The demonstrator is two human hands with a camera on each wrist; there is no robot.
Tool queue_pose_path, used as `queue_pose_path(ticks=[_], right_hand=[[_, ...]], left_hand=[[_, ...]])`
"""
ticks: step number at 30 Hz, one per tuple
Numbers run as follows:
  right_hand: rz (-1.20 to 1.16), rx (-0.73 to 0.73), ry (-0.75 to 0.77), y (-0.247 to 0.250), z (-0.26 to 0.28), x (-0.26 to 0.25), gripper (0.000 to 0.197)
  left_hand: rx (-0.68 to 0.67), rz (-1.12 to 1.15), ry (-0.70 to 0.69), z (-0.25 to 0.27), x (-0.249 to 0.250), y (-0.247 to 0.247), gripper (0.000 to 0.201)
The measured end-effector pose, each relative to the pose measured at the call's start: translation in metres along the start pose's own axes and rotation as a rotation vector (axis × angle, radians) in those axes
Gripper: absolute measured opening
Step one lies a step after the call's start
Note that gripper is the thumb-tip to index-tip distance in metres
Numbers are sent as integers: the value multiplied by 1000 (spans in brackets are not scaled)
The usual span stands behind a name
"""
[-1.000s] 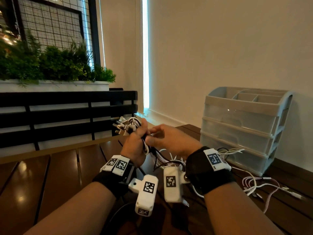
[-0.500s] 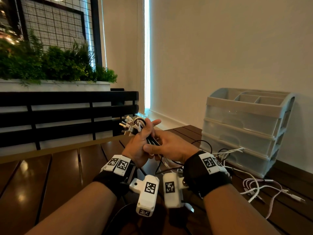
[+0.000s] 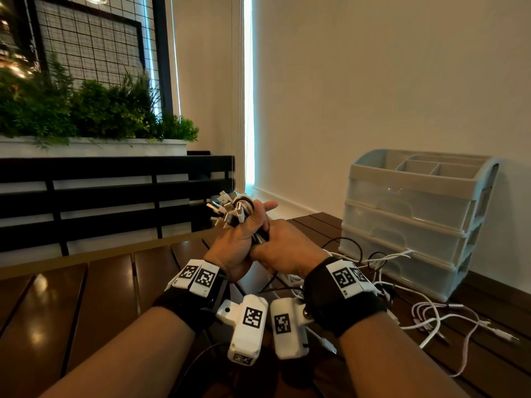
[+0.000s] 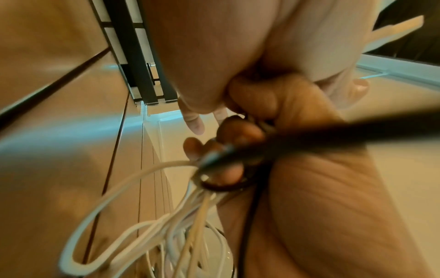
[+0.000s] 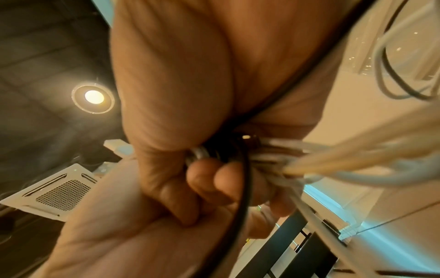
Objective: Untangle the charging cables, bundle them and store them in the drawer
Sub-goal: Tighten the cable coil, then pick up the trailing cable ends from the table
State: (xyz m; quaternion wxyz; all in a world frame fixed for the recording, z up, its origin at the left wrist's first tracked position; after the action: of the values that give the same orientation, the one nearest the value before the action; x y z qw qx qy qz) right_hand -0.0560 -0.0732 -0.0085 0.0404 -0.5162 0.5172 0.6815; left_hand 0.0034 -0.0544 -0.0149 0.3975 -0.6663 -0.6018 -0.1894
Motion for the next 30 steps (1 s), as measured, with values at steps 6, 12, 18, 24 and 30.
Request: queue_pose_path(ticks=[6, 12, 18, 24, 30], right_hand=[[61, 113, 0, 7, -4, -3, 9], [-49, -79, -82, -2, -1, 7, 4], [14, -6, -143, 5, -1, 9, 18], [103, 192, 37, 20, 2, -10, 14], [395, 455, -20, 35, 0, 0, 19]], left_hand=[[93, 5, 63, 0, -4, 1, 57], [27, -24, 64, 2, -3, -1, 40], [-4, -70, 47, 1, -10, -2, 94], [104, -10, 95, 1, -14, 0, 81], [6, -213, 210, 7, -10, -14, 51]])
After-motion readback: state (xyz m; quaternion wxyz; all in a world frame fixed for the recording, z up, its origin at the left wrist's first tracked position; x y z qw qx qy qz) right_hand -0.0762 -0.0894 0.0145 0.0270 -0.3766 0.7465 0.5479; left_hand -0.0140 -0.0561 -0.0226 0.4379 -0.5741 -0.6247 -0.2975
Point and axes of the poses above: each hand's wrist, its own z-axis away from the middle knuckle, its own y-axis out of the back of the hand, x = y × z, the point moved 8 cm from there along -z, towards the middle knuckle, and after that the axes turned 14 degrees about -y, right-handed, at the moved point
